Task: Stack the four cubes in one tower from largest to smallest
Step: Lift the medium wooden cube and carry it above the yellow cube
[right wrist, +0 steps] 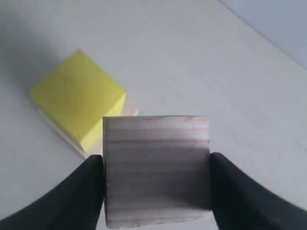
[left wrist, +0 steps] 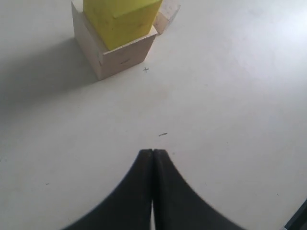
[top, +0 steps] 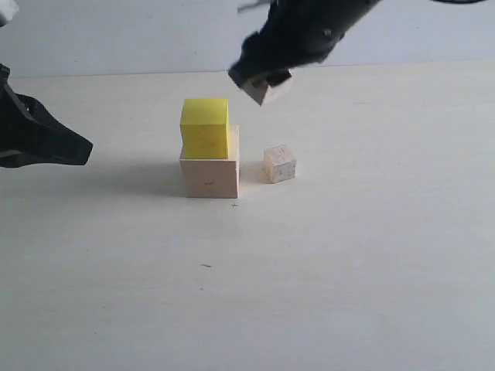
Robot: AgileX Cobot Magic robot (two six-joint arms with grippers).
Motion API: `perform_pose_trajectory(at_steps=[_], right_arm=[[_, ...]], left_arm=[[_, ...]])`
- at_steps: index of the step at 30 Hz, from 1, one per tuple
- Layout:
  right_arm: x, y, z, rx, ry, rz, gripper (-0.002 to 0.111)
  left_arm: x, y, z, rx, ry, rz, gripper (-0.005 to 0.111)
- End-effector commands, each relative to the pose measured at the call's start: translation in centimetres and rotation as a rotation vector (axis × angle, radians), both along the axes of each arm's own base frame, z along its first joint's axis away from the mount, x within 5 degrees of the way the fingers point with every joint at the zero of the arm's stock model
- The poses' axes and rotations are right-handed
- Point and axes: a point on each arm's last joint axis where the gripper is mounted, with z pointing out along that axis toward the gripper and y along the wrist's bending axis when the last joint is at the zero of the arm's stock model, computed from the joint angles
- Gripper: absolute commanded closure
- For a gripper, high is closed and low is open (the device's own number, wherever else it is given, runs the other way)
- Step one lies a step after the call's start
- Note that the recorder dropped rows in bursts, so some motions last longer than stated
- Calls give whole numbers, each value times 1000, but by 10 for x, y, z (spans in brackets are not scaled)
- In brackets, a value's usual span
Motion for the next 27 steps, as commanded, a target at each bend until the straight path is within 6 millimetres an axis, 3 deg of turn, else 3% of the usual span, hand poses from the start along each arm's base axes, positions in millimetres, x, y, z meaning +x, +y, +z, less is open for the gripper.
perform_pose_trajectory(at_steps=[1, 5, 10, 17, 27], right_arm=[[4, 12, 49, 190, 69, -143, 108], [7, 30, 63, 230, 164, -242, 108], [15, 52, 42, 146, 268, -398, 108], [30, 83, 29, 255, 335, -479, 108], [40, 92, 10, 234, 354, -484, 108]], left_arm=[[1, 0, 1, -10, -21, 12, 107], [1, 0, 1, -15, -23, 16, 107], [1, -1, 1, -26, -20, 19, 107], [0, -2, 2, -52, -8, 24, 107], [-4, -4, 1, -57, 35, 0, 107]])
